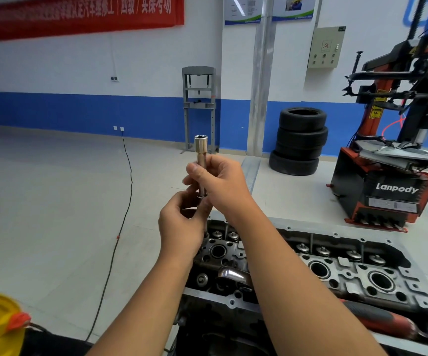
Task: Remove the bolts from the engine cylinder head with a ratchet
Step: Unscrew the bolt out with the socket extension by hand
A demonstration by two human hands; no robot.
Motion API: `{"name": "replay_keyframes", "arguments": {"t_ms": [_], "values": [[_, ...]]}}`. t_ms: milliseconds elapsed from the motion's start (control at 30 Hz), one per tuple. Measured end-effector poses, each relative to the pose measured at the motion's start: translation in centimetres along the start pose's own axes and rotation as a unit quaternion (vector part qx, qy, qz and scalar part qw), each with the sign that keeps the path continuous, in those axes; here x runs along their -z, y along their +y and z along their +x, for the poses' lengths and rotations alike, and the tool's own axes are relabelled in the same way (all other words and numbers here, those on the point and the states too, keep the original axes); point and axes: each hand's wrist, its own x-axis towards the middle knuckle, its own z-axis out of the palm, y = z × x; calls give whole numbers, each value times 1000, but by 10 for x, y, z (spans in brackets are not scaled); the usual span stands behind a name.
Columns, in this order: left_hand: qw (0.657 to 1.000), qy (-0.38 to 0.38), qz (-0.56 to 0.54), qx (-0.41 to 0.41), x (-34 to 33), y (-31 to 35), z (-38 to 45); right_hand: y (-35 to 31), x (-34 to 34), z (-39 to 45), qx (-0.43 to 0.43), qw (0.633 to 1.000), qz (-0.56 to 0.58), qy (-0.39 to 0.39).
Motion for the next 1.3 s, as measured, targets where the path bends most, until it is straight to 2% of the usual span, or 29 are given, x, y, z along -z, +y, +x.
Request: {"name": "replay_keyframes", "arguments": {"t_ms": [100, 167, 400, 467, 633, 767, 900, 1100, 1300], "values": [[997, -57, -43, 8, -4, 4, -2, 1, -2, 1, -6, 1000, 5, -10], [997, -64, -33, 3, -4, 4, -2, 0, -4, 1, -6, 1000, 1, -14], [999, 25, 24, -4, 1, -2, 0, -3, 1, -1, -2, 999, 34, 21], [1000, 23, 16, -6, 1, -1, 1, -4, 1, -2, 0, 999, 28, 24], [999, -43, -29, -1, -2, 5, -4, -5, 0, -2, 2, 999, 36, 19], [1000, -6, -8, -14, -1, 5, -3, -6, -1, -3, -10, 999, 48, -9], [999, 20, 12, -23, 2, 3, -2, -5, 2, -4, 17, 999, 41, 15], [998, -57, -28, -12, -5, 6, -5, -5, 2, -2, 17, 998, 48, 40], [1000, 14, 6, -21, 0, 3, -3, -4, 1, -3, 14, 999, 50, 13]]}}
